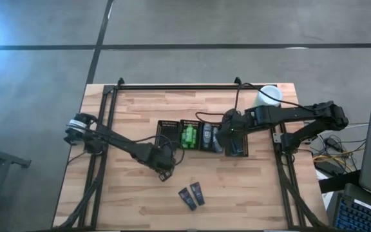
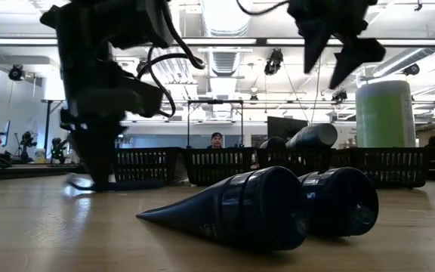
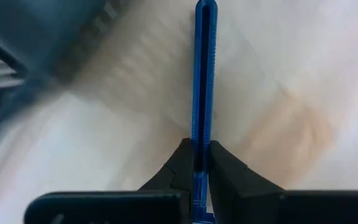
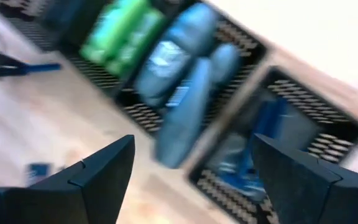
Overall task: Pick & Place Travel size toiletries
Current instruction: Put the razor into the right black bin
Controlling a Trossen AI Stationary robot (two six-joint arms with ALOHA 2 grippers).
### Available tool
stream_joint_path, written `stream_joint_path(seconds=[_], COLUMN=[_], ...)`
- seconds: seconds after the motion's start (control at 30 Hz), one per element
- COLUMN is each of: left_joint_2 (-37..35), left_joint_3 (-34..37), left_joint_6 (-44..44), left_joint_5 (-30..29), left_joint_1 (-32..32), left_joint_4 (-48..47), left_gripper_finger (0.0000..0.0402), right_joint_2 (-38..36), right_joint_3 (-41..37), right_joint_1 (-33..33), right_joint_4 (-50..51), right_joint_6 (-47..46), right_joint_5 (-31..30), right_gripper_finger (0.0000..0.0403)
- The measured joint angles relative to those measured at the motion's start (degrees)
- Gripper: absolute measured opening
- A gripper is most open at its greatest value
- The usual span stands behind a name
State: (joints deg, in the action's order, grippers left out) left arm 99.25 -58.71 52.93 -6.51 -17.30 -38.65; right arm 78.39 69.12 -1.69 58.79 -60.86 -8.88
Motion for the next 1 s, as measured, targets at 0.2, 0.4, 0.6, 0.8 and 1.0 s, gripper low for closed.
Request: stream_joint_path(seconds=[0.2, 0.4, 0.6, 0.8, 1.0], left_joint_2=[-11.48, -22.75, -28.97, -30.28, -30.46], left_joint_3=[0.19, 1.08, 2.57, 4.12, 4.76], left_joint_6=[-5.27, -13.95, -16.77, -16.97, -16.99], left_joint_5=[0.89, -3.17, -5.16, -8.01, -10.6], left_joint_1=[-1.46, -2.43, -1.02, 0.42, 2.07], left_joint_4=[0.68, 11.85, 26.48, 40.47, 49.83], left_gripper_finger=[0.0023, 0.0023, 0.0023, 0.0023, 0.0023], right_joint_2=[0.0, 0.0, 0.0, 0.0, 0.0], right_joint_3=[-0.02, -0.02, -0.02, -0.02, -0.02], right_joint_1=[-1.86, -3.05, -4.78, -5.93, -6.73], right_joint_4=[-12.15, -26.05, -36.83, -49.7, -56.57], right_joint_6=[1.31, 3.04, 7.65, 10.35, 17.11], right_joint_5=[6.21, 9.17, 8.9, 3.6, -0.19], right_gripper_finger=[0.0292, 0.0281, 0.0296, 0.0317, 0.0332])
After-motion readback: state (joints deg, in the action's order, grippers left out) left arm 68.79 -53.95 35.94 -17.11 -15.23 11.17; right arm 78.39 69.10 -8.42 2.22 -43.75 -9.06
